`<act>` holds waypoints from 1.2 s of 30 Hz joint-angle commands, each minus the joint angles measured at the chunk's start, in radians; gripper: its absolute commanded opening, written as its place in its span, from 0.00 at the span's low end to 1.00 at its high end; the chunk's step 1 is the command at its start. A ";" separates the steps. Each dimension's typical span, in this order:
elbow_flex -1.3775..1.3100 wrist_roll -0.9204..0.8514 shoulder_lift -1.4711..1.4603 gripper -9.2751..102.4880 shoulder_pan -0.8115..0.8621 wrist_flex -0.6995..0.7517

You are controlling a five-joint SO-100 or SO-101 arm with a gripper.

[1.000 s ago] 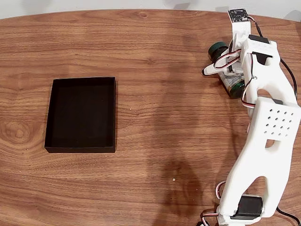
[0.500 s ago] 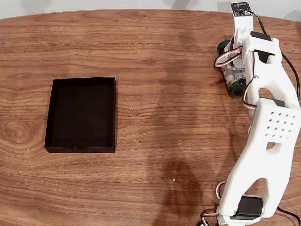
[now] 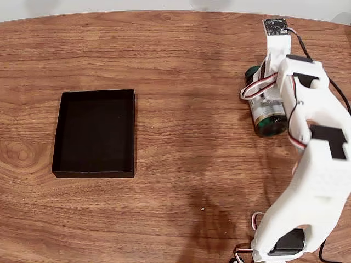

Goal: Pick up the pill bottle and place it in the black box.

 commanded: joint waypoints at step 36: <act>0.943 -0.433 0.821 0.08 -0.555 -1.112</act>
